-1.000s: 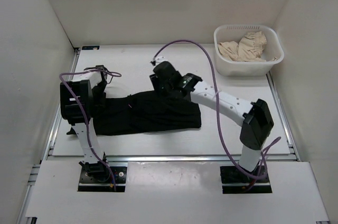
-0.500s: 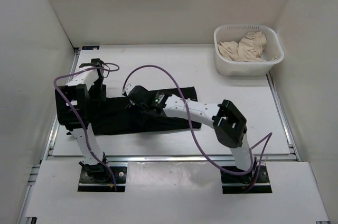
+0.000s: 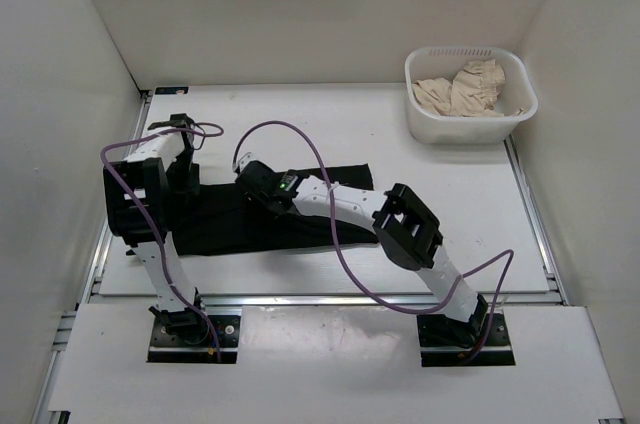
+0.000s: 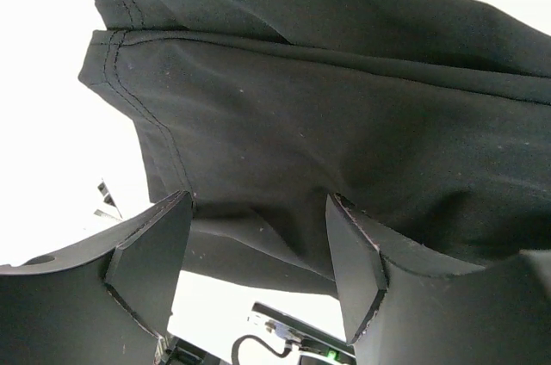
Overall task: Fold and stack the trousers
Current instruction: Fold the trousers
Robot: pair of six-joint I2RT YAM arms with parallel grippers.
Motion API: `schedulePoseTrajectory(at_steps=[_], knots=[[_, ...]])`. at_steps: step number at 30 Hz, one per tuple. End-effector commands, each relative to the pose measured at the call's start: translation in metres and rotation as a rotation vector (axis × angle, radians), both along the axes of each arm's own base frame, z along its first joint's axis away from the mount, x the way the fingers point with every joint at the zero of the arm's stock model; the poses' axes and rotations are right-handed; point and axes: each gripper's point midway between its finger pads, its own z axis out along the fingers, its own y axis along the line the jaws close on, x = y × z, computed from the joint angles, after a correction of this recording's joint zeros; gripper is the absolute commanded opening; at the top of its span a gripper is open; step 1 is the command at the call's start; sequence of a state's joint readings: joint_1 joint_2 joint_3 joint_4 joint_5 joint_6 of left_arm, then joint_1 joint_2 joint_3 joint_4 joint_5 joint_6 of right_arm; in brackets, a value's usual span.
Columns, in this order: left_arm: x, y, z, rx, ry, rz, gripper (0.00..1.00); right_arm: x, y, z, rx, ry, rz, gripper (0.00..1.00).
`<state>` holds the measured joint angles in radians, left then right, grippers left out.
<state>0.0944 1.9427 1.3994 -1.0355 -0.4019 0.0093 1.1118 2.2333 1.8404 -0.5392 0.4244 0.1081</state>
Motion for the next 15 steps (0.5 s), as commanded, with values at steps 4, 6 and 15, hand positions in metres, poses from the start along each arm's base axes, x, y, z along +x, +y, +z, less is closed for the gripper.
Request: schedulePoseTrajectory(at_steps=[4, 6, 15], knots=[[0.000, -0.002, -0.007, -0.016, -0.012, 0.010, 0.75, -0.036, 0.016, 0.087, 0.118, -0.092, 0.077, 0.00], [-0.006, 0.000, -0.014, -0.019, 0.014, 0.020, 0.75, -0.049, 0.006, 0.091, 0.095, -0.099, 0.103, 0.00], [-0.017, 0.000, -0.031, -0.032, 0.053, 0.029, 0.75, -0.093, 0.003, 0.048, -0.004, 0.091, 0.183, 0.01]])
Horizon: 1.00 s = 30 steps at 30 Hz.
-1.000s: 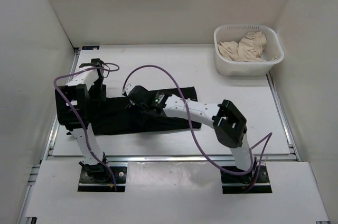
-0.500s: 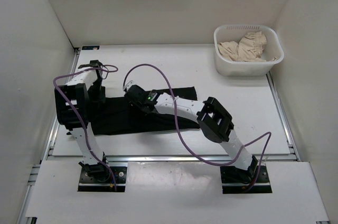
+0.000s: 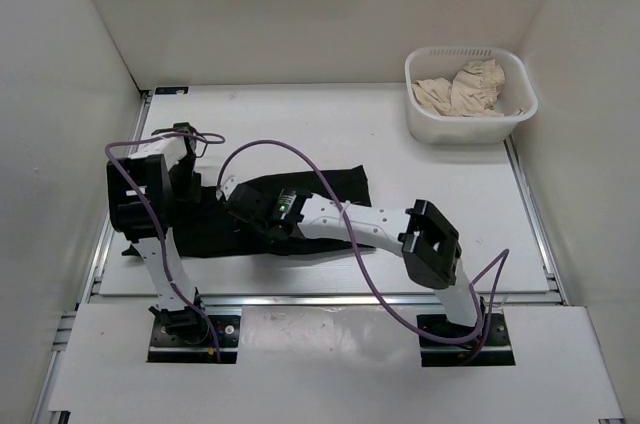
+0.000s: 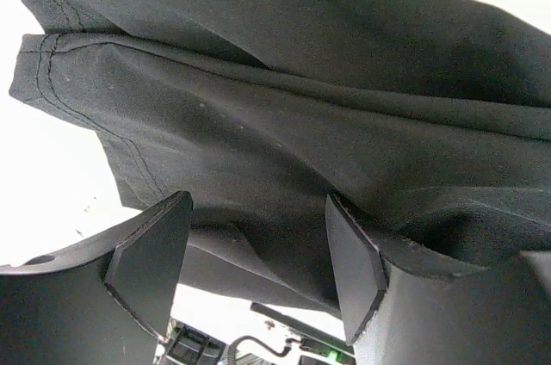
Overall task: Fold and stack the trousers
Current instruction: Fold the trousers
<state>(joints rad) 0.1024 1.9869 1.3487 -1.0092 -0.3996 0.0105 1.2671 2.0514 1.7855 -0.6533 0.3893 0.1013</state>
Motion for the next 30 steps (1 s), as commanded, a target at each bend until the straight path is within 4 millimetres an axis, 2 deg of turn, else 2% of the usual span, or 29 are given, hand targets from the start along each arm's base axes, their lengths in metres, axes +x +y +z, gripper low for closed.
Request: schedulePoseTrajectory(at_steps=[1, 2, 3, 4, 5, 7, 8, 9, 10, 12, 13, 15, 16, 18, 19, 20, 21, 22, 23, 25, 26, 29, 30], knots=[[-0.003, -0.001, -0.007, -0.022, -0.016, 0.023, 0.75, -0.007, -0.004, -0.015, -0.040, 0.082, 0.029, 0.10], [-0.001, 0.000, -0.008, -0.021, -0.025, 0.023, 0.75, -0.012, -0.003, -0.024, -0.065, 0.113, 0.055, 0.19], [-0.001, 0.000, -0.008, -0.021, -0.025, 0.023, 0.75, -0.016, 0.005, -0.022, -0.056, 0.138, 0.087, 0.34], [-0.001, 0.000, -0.008, -0.021, -0.025, 0.023, 0.75, -0.024, 0.009, -0.024, -0.066, 0.176, 0.143, 0.63], [-0.001, 0.002, -0.008, -0.021, -0.025, 0.032, 0.75, -0.025, 0.004, -0.033, -0.115, 0.189, 0.153, 0.67], [-0.002, 0.002, -0.008, -0.021, -0.025, 0.032, 0.75, -0.021, 0.006, -0.024, -0.113, 0.163, 0.165, 0.71], [-0.002, 0.002, -0.008, -0.021, -0.025, 0.032, 0.75, -0.019, 0.003, -0.005, -0.081, 0.134, 0.158, 0.75], [-0.002, 0.002, -0.008, -0.021, -0.025, 0.032, 0.75, -0.013, -0.001, -0.003, -0.063, 0.115, 0.144, 0.76], [-0.002, 0.002, -0.008, -0.021, -0.025, 0.032, 0.75, -0.013, -0.002, 0.023, 0.001, 0.088, 0.147, 0.80], [-0.002, 0.002, -0.008, -0.021, -0.025, 0.032, 0.75, -0.002, -0.003, 0.042, 0.091, 0.068, 0.103, 0.81], [-0.001, 0.002, -0.005, -0.020, -0.034, 0.032, 0.75, -0.009, -0.009, 0.052, 0.138, 0.085, 0.083, 0.83], [0.001, 0.003, -0.001, -0.019, -0.046, 0.032, 0.75, 0.004, -0.017, 0.066, 0.209, 0.092, 0.021, 0.83], [0.002, 0.005, 0.004, -0.007, -0.056, 0.032, 0.75, 0.005, -0.027, 0.070, 0.236, 0.108, -0.007, 0.84], [0.013, 0.006, 0.020, 0.000, -0.113, 0.031, 0.75, 0.024, -0.047, 0.071, 0.293, 0.163, -0.154, 0.88], [0.014, 0.006, 0.026, 0.001, -0.126, 0.031, 0.77, 0.028, -0.067, 0.064, 0.295, 0.191, -0.227, 0.88], [0.016, 0.005, 0.031, -0.007, -0.137, 0.031, 0.77, 0.051, -0.089, 0.058, 0.335, 0.235, -0.390, 0.95], [0.021, 0.005, 0.038, -0.004, -0.165, 0.030, 0.78, 0.060, -0.110, 0.047, 0.324, 0.264, -0.482, 0.98], [0.018, 0.005, 0.039, -0.005, -0.153, 0.031, 0.78, 0.067, -0.128, 0.041, 0.335, 0.294, -0.551, 0.98], [0.022, 0.006, 0.041, -0.004, -0.165, 0.030, 0.79, 0.078, -0.160, 0.013, 0.317, 0.386, -0.666, 0.98], [0.018, 0.007, 0.042, 0.003, -0.150, 0.031, 0.79, 0.086, -0.181, -0.003, 0.349, 0.484, -0.711, 0.98], [0.018, 0.007, 0.042, 0.004, -0.150, 0.031, 0.79, 0.096, -0.203, -0.019, 0.353, 0.524, -0.777, 0.98], [0.016, 0.006, 0.042, 0.003, -0.141, 0.031, 0.79, 0.116, -0.222, -0.036, 0.363, 0.535, -0.810, 0.98], [0.016, 0.006, 0.042, 0.003, -0.141, 0.031, 0.79, 0.117, -0.227, -0.050, 0.329, 0.550, -0.816, 0.98]])
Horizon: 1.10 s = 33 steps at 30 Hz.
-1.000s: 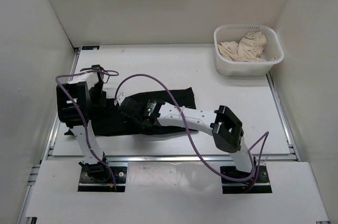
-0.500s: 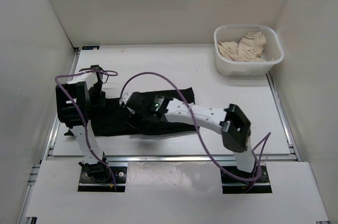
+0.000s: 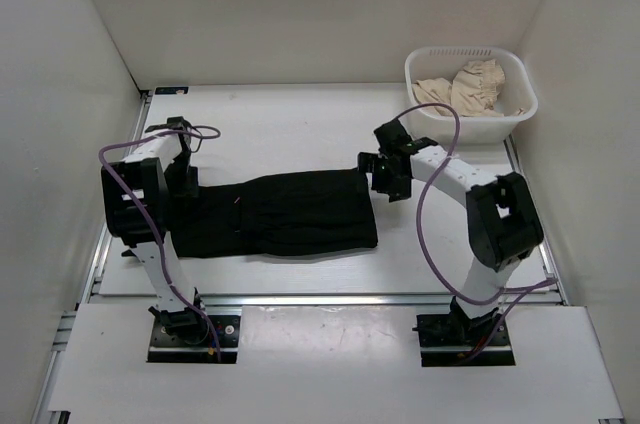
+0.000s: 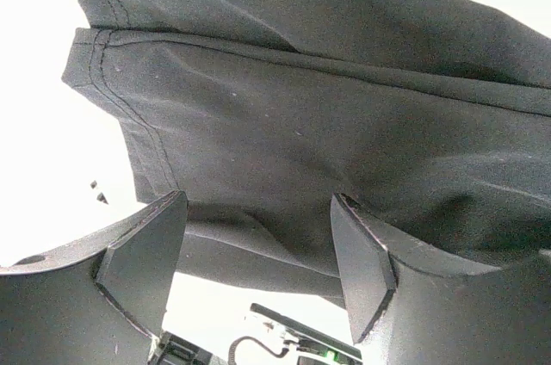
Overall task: Fold and stack the trousers
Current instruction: Fold the trousers
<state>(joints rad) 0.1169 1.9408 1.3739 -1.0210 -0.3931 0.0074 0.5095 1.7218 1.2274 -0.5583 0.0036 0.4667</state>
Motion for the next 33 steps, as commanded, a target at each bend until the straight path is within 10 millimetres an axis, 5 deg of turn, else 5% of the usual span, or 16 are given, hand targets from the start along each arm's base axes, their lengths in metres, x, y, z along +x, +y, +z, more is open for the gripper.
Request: schedulePoseTrajectory(at_steps=[1, 6, 12, 13, 14, 16, 18, 20, 22, 23, 26, 31, 33], knots=[[0.005, 0.005, 0.022, 0.002, -0.071, 0.023, 0.79, 0.001, 0.019, -0.008, 0.102, 0.055, 0.032, 0.98], [-0.005, 0.009, 0.023, -0.007, -0.071, 0.044, 0.79, -0.014, 0.033, -0.038, 0.196, 0.168, 0.059, 0.92], [-0.015, 0.020, 0.027, -0.024, -0.086, 0.093, 0.79, -0.043, 0.011, -0.071, 0.167, 0.314, -0.056, 0.47], [-0.015, 0.020, 0.027, -0.024, -0.086, 0.093, 0.79, -0.049, -0.001, -0.079, 0.161, 0.350, -0.108, 0.24], [-0.016, 0.022, 0.027, -0.024, -0.086, 0.102, 0.79, -0.048, -0.005, -0.072, 0.181, 0.341, -0.121, 0.11], [-0.016, 0.022, 0.027, -0.024, -0.086, 0.102, 0.79, -0.046, -0.027, -0.069, 0.213, 0.345, -0.197, 0.00], [-0.011, 0.020, 0.030, -0.043, -0.100, 0.100, 0.80, -0.048, -0.050, -0.046, 0.206, 0.319, -0.246, 0.00], [-0.008, 0.018, 0.031, -0.057, -0.112, 0.099, 0.80, -0.033, -0.088, -0.010, 0.163, 0.230, -0.300, 0.00], [-0.007, 0.015, 0.031, -0.072, -0.114, 0.098, 0.80, -0.041, -0.133, 0.015, 0.050, 0.221, -0.386, 0.00], [-0.007, 0.013, 0.030, -0.088, -0.117, 0.096, 0.80, -0.029, -0.144, 0.050, 0.032, 0.119, -0.386, 0.00], [-0.006, 0.008, 0.029, -0.113, -0.121, 0.095, 0.80, -0.033, -0.164, 0.101, -0.067, 0.036, -0.441, 0.00], [-0.005, 0.003, 0.025, -0.146, -0.117, 0.093, 0.80, -0.044, -0.086, 0.112, -0.044, 0.085, -0.299, 0.00], [-0.005, 0.001, 0.021, -0.159, -0.110, 0.093, 0.80, -0.038, -0.035, 0.121, -0.015, 0.074, -0.221, 0.00]])
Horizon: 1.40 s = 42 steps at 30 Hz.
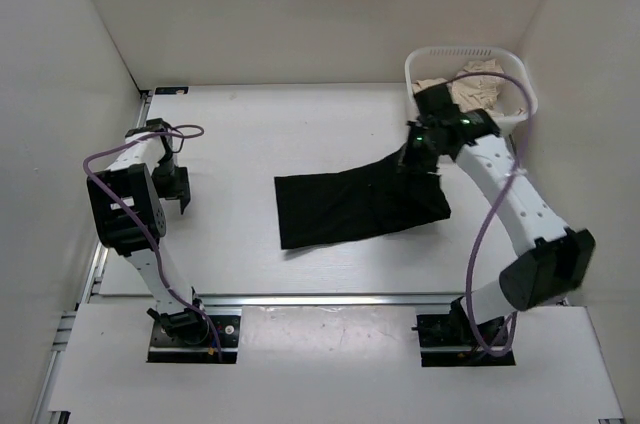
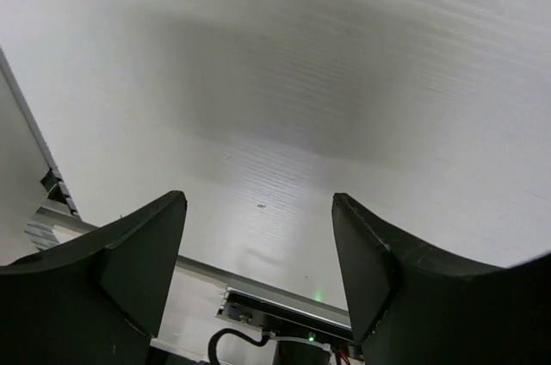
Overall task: Fold and stack the trousers
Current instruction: Fold the trousers
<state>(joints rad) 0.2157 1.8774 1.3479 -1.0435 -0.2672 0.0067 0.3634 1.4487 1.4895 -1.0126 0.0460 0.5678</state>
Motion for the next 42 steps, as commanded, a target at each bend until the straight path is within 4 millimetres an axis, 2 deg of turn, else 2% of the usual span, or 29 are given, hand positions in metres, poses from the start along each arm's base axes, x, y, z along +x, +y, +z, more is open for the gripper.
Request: schedulePoseTrajectory(at_steps=[1, 2, 3, 4, 5, 6, 7, 8, 9, 12, 14, 15, 17, 20, 23, 25, 27, 29, 31, 32, 33, 34, 36, 37, 38, 39, 40, 41, 42], knots=[[0.012, -0.010, 0.014, -0.052, -0.080, 0.000, 0.80, -0.015, 0.055, -0.016, -0.031, 0.135, 0.065, 0.00], [0.013, -0.016, 0.010, -0.070, -0.072, -0.011, 0.80, -0.009, 0.092, 0.013, 0.014, 0.057, 0.139, 0.00], [0.016, -0.018, 0.008, -0.088, -0.074, -0.012, 0.80, -0.002, 0.114, 0.023, 0.036, 0.029, 0.167, 0.00], [0.020, -0.035, 0.007, -0.141, -0.083, -0.042, 0.80, 0.008, 0.139, 0.006, 0.012, 0.067, 0.200, 0.00], [0.021, -0.044, 0.003, -0.170, -0.077, -0.055, 0.80, 0.001, 0.166, 0.009, 0.018, 0.070, 0.261, 0.00], [0.022, -0.052, -0.001, -0.198, -0.067, -0.066, 0.80, 0.020, 0.197, 0.011, 0.037, 0.041, 0.284, 0.00], [0.023, -0.060, -0.004, -0.224, -0.061, -0.077, 0.80, 0.016, 0.217, 0.007, 0.069, 0.065, 0.327, 0.00], [0.029, -0.072, -0.006, -0.270, -0.077, -0.094, 0.80, 0.009, 0.236, 0.000, 0.080, 0.079, 0.367, 0.00], [0.029, -0.077, -0.010, -0.300, -0.068, -0.093, 0.80, 0.008, 0.248, -0.025, 0.066, 0.127, 0.385, 0.00], [0.035, -0.098, -0.026, -0.393, -0.040, -0.110, 0.80, -0.011, 0.281, -0.071, 0.156, 0.256, 0.463, 0.00], [0.040, -0.106, -0.034, -0.422, -0.025, -0.120, 0.80, -0.018, 0.285, -0.083, 0.162, 0.321, 0.488, 0.00], [0.040, -0.111, -0.037, -0.424, -0.013, -0.130, 0.80, -0.016, 0.287, -0.097, 0.145, 0.347, 0.483, 0.00], [0.044, -0.116, -0.039, -0.432, -0.020, -0.142, 0.80, -0.016, 0.299, -0.085, 0.202, 0.334, 0.522, 0.00], [0.053, -0.121, -0.036, -0.429, -0.037, -0.165, 0.80, -0.022, 0.299, -0.094, 0.211, 0.366, 0.543, 0.00], [0.057, -0.115, -0.034, -0.393, -0.044, -0.167, 0.80, -0.027, 0.300, -0.096, 0.227, 0.382, 0.573, 0.03], [0.058, -0.110, -0.031, -0.362, -0.051, -0.168, 0.80, -0.030, 0.307, -0.093, 0.269, 0.383, 0.613, 0.13], [0.059, -0.107, -0.028, -0.343, -0.059, -0.169, 0.80, -0.047, 0.325, -0.090, 0.350, 0.410, 0.721, 0.26], [0.059, -0.100, -0.025, -0.323, -0.067, -0.161, 0.80, -0.060, 0.356, -0.073, 0.440, 0.357, 0.851, 0.35], [0.061, -0.090, -0.015, -0.303, -0.092, -0.143, 0.80, -0.085, 0.378, -0.061, 0.539, 0.359, 0.995, 0.54], [0.064, -0.086, -0.013, -0.301, -0.102, -0.135, 0.80, -0.088, 0.381, -0.051, 0.584, 0.354, 1.026, 0.60], [0.063, -0.080, -0.005, -0.298, -0.119, -0.119, 0.80, -0.099, 0.385, -0.050, 0.604, 0.360, 1.071, 0.74], [0.066, -0.079, -0.002, -0.296, -0.129, -0.120, 0.81, -0.108, 0.387, -0.048, 0.618, 0.366, 1.105, 0.82], [0.068, -0.075, 0.010, -0.290, -0.161, -0.114, 0.81, -0.113, 0.378, -0.050, 0.601, 0.355, 1.164, 0.99], [0.069, -0.077, 0.011, -0.303, -0.163, -0.116, 0.82, -0.115, 0.370, -0.037, 0.580, 0.310, 1.186, 0.99], [0.071, -0.079, 0.018, -0.313, -0.178, -0.119, 0.82, -0.116, 0.359, -0.036, 0.534, 0.299, 1.187, 0.99], [0.066, -0.086, 0.019, -0.331, -0.160, -0.128, 0.82, -0.111, 0.339, -0.056, 0.459, 0.318, 1.163, 0.99], [0.068, -0.094, 0.026, -0.346, -0.173, -0.145, 0.82, -0.108, 0.321, -0.035, 0.421, 0.258, 1.134, 0.99], [0.069, -0.099, 0.029, -0.373, -0.177, -0.148, 0.84, -0.088, 0.304, -0.043, 0.320, 0.192, 1.065, 0.99], [0.066, -0.106, 0.029, -0.387, -0.164, -0.160, 0.84, -0.076, 0.269, -0.069, 0.246, 0.247, 0.956, 0.99]])
